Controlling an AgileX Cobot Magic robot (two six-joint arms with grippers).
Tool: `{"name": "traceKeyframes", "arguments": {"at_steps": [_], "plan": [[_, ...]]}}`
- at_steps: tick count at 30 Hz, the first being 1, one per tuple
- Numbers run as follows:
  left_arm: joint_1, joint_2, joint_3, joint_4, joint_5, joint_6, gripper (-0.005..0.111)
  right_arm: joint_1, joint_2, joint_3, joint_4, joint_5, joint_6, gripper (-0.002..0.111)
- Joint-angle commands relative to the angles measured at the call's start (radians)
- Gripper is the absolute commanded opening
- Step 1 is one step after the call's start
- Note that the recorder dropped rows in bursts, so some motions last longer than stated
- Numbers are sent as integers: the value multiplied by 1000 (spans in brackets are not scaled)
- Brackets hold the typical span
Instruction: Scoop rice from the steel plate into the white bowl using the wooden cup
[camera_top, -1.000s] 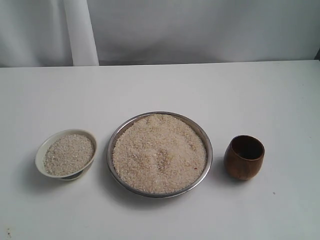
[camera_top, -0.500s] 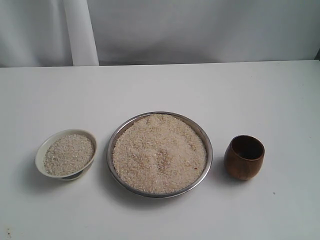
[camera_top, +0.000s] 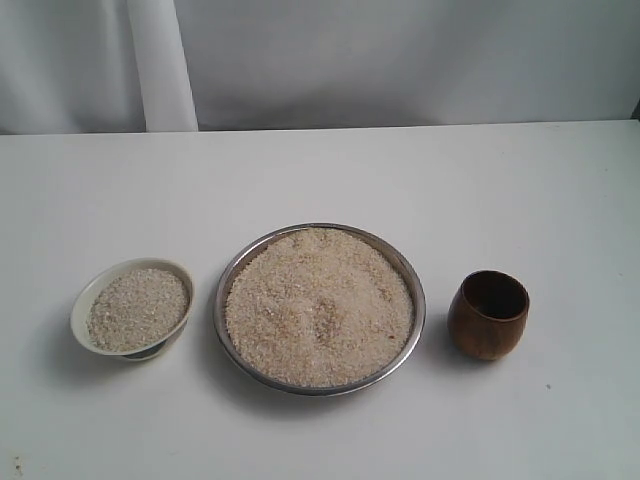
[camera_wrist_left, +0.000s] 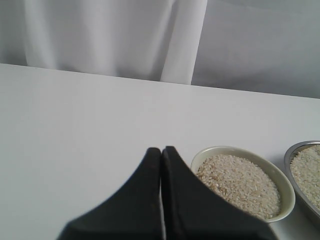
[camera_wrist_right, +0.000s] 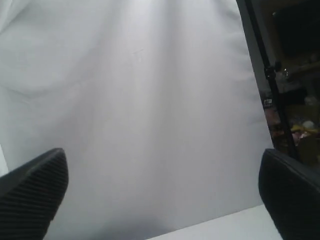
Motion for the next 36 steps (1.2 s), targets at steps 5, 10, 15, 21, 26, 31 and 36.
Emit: {"name": "traceKeyframes", "arguments": {"at_steps": [5, 10, 15, 21, 26, 31, 36], "plan": [[-2, 0, 2, -1, -6, -4, 0, 50, 331, -124, -40, 22, 16, 95], [-2, 0, 2, -1, -6, -4, 0, 119, 545, -258, -115, 22, 12, 95], [-2, 0, 2, -1, -6, -4, 0, 163, 713, -369, -262, 12, 12, 95], [-2, 0, 2, -1, -6, -4, 0, 171, 816, -372, -307, -169, -51, 95], [-2, 0, 2, -1, -6, -4, 0, 171, 886, -372, -297, -178, -86, 95], [-2, 0, 2, -1, -6, -4, 0, 171, 976, -372, -297, -178, -94, 95], [-2, 0, 2, -1, -6, -4, 0, 171, 1066, -362, -297, -185, -118, 95]]}}
